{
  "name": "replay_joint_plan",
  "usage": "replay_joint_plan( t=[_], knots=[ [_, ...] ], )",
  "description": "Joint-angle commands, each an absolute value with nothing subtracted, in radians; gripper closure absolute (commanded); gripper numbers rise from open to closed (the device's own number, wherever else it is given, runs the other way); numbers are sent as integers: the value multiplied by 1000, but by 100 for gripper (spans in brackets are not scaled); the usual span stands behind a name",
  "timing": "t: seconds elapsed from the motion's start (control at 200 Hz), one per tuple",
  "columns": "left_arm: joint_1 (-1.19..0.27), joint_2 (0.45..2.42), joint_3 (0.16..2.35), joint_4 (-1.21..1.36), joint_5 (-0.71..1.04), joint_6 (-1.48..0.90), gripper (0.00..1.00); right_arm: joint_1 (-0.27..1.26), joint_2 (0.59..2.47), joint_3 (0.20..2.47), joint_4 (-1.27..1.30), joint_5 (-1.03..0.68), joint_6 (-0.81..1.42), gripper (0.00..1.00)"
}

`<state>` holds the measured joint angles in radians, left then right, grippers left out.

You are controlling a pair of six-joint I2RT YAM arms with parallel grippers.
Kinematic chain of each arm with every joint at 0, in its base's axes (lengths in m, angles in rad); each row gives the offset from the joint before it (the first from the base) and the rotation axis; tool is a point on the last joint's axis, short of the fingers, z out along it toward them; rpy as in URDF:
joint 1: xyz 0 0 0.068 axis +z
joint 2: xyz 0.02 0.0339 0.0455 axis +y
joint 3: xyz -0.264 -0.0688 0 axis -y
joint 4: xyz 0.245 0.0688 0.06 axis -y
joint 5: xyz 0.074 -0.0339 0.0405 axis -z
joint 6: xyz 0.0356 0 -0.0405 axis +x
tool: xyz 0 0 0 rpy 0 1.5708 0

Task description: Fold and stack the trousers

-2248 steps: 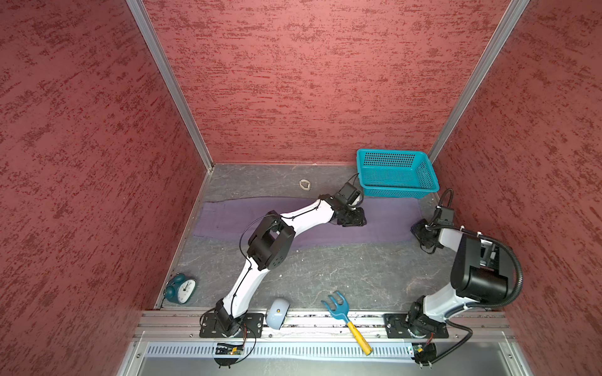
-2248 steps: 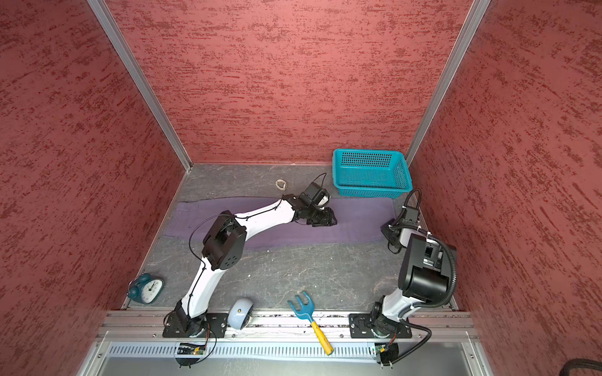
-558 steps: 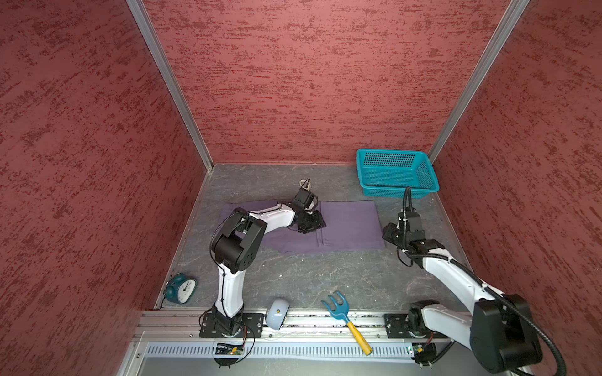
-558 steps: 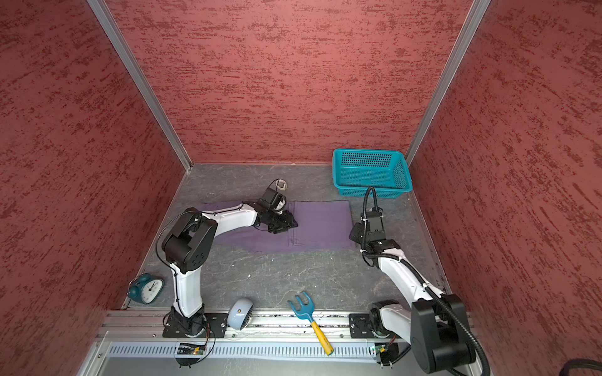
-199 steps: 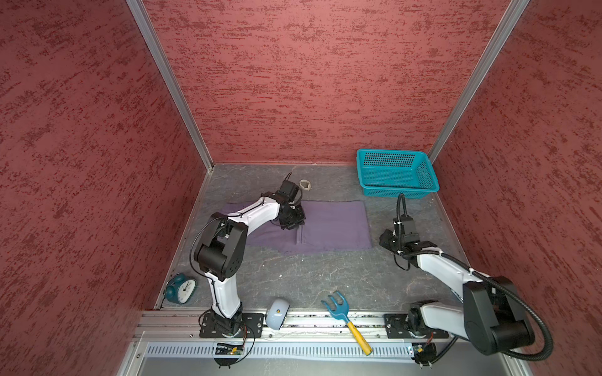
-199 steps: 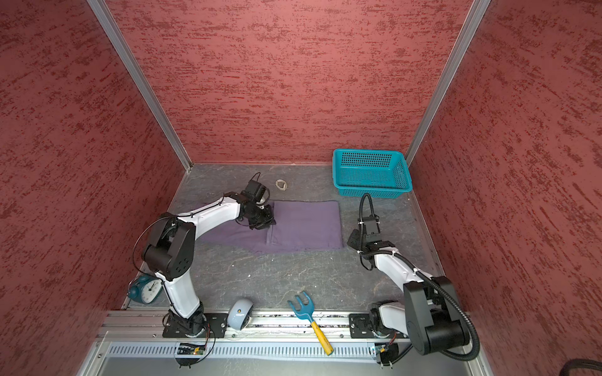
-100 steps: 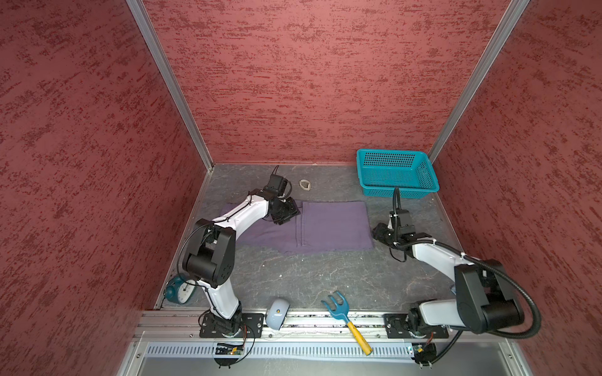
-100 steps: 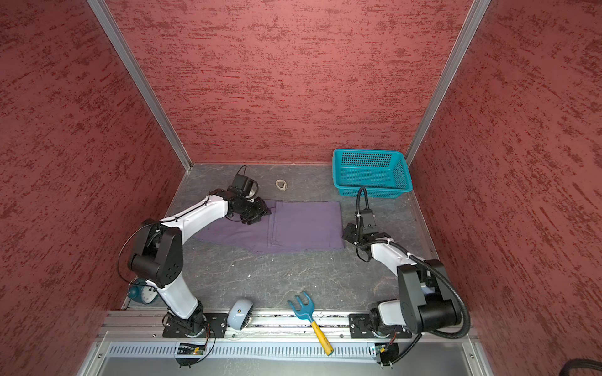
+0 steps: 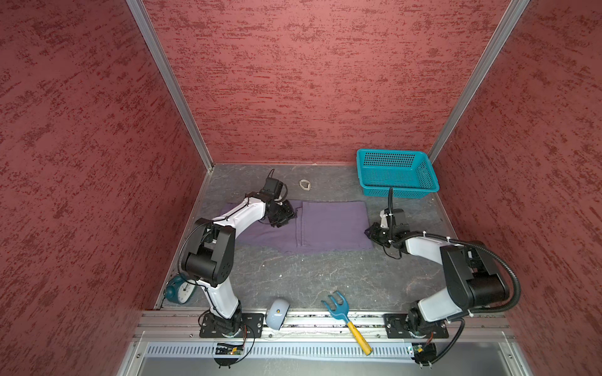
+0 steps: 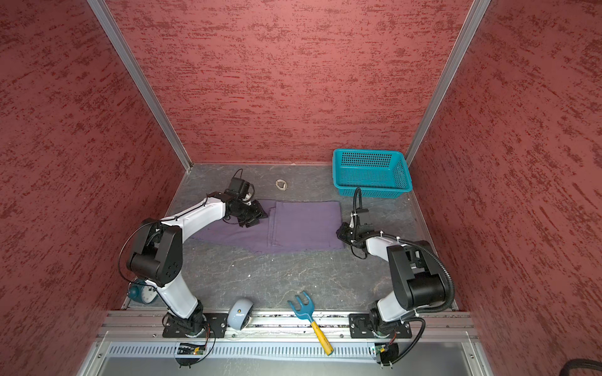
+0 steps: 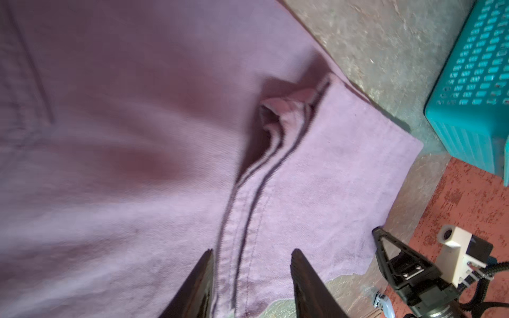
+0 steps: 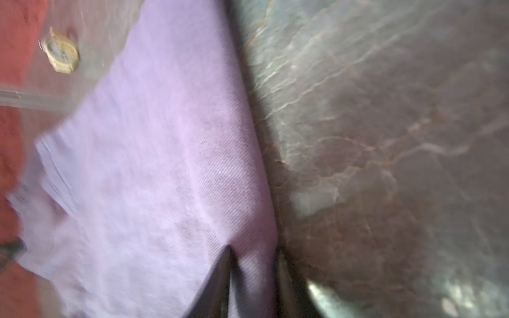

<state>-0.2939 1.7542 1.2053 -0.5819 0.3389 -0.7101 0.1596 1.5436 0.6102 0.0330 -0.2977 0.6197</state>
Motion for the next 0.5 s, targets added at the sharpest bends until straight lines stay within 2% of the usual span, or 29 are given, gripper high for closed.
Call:
replay_joint_plan(
  t=[0.0, 0.175, 0.316, 0.496],
  knots=[
    [-242, 1719, 1182, -574, 350, -710, 53, 152, 1541, 612, 46, -323, 614, 100],
    [-151, 1613, 1160, -608, 338, -690, 53, 83, 1434, 681, -153, -210, 530, 100],
    [-70, 1512, 1111, -614, 339, -697, 52, -66, 1298, 756, -366, -55, 494, 100],
    [-17, 1427, 1037, -602, 335, -701, 50, -245, 1177, 874, -543, 46, 458, 100]
  ],
)
